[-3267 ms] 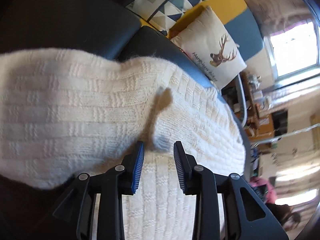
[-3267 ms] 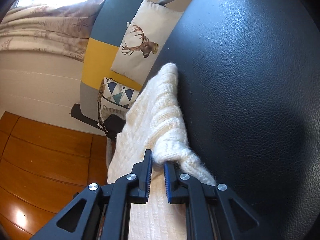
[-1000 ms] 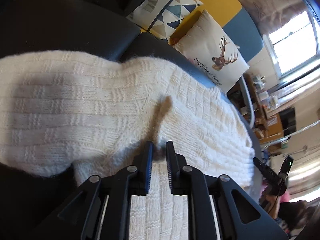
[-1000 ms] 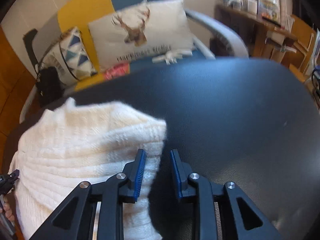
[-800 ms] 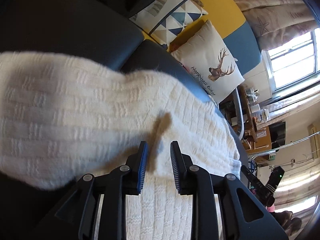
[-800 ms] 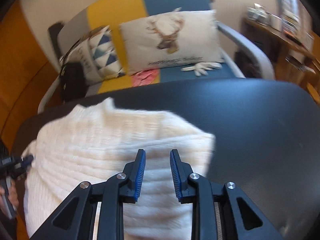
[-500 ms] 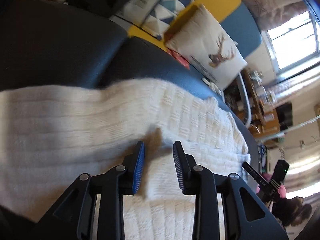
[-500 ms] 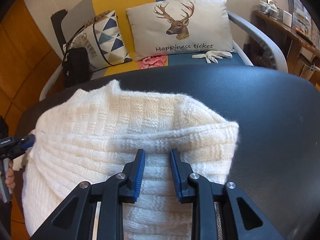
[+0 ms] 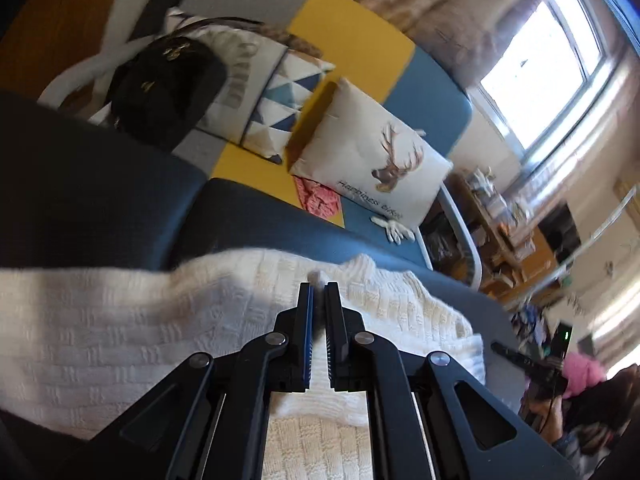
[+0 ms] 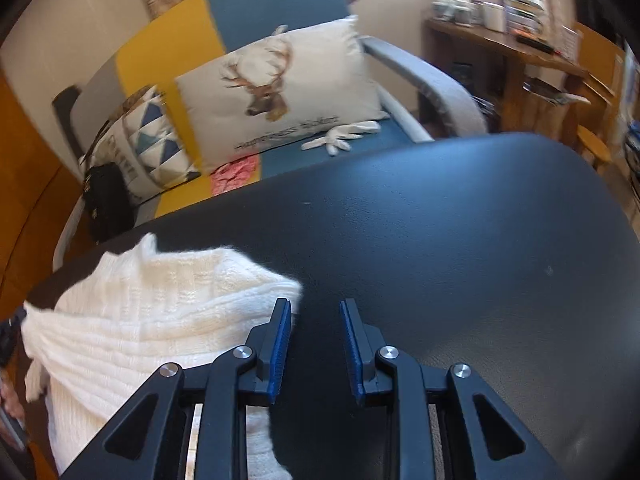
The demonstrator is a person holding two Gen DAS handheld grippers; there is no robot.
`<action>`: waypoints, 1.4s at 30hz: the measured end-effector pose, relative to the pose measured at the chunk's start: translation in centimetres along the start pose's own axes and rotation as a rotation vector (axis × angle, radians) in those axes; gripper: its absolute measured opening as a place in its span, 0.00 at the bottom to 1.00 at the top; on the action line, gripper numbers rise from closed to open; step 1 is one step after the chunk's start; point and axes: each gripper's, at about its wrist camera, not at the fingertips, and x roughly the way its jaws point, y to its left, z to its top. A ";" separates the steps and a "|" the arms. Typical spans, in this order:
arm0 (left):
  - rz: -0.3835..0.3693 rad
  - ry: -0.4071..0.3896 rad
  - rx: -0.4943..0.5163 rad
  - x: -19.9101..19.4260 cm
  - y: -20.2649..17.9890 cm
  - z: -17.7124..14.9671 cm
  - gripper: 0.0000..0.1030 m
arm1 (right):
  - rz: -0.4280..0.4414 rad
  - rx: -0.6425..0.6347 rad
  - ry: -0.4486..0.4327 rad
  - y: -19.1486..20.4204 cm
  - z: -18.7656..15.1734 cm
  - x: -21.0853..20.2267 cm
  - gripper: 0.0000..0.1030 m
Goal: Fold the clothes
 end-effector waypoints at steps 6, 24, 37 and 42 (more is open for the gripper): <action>0.095 0.100 0.035 2.6 -0.3 -1.1 0.04 | -0.157 -0.205 0.061 4.1 0.5 4.9 0.22; 0.100 0.166 -0.085 4.3 2.5 -1.7 0.05 | 0.033 -0.093 0.183 3.3 -5.3 1.2 0.26; 0.159 0.207 -0.099 5.3 3.9 -2.4 0.07 | 0.187 -0.066 0.093 1.2 -5.2 -3.3 0.25; 0.167 0.178 -0.099 4.6 3.7 -2.0 0.07 | -0.005 -0.267 0.189 3.7 -6.9 -1.0 0.24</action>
